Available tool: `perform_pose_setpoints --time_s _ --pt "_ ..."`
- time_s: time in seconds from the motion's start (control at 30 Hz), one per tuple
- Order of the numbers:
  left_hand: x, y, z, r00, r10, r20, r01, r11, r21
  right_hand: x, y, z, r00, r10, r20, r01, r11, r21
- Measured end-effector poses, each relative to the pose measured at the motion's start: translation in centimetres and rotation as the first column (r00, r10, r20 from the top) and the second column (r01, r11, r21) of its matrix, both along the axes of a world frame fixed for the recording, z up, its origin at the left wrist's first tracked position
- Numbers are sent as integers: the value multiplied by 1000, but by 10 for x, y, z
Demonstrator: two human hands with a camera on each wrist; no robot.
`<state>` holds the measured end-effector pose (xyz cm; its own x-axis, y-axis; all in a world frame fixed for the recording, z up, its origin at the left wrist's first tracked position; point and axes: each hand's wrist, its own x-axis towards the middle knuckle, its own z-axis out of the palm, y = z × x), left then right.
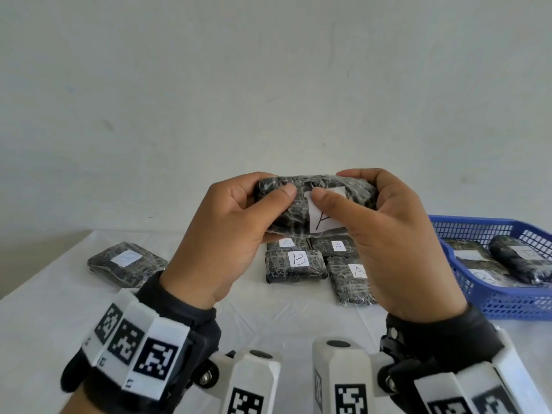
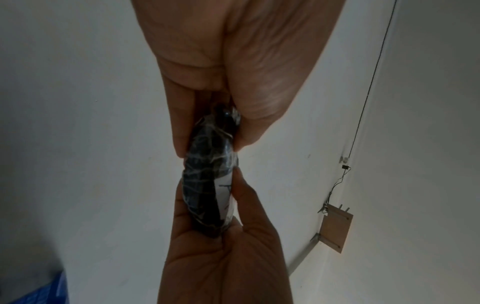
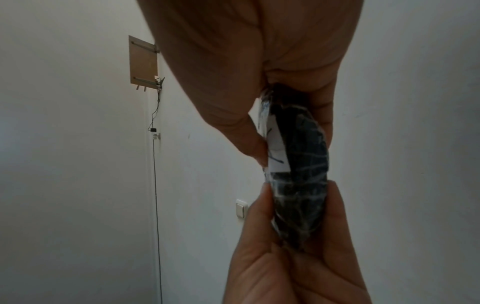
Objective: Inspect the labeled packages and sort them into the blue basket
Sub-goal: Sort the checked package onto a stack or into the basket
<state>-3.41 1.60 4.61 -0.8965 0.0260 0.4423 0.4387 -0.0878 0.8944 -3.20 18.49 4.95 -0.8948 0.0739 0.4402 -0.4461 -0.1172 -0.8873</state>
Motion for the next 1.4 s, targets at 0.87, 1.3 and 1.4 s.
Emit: perform_pose_setpoints --time_s 0.87,1.3,1.4 --pt "-12 -4 -3 988 -69 138 47 987 156 -5 19 3 995 96 25 -94 991 -98" --pt "-10 -5 -2 987 -130 98 115 983 147 -6 26 2 995 97 -5 -97 995 -23" --pt "-11 -4 -3 991 -112 76 99 983 154 -5 27 1 992 125 2 -125 992 14"
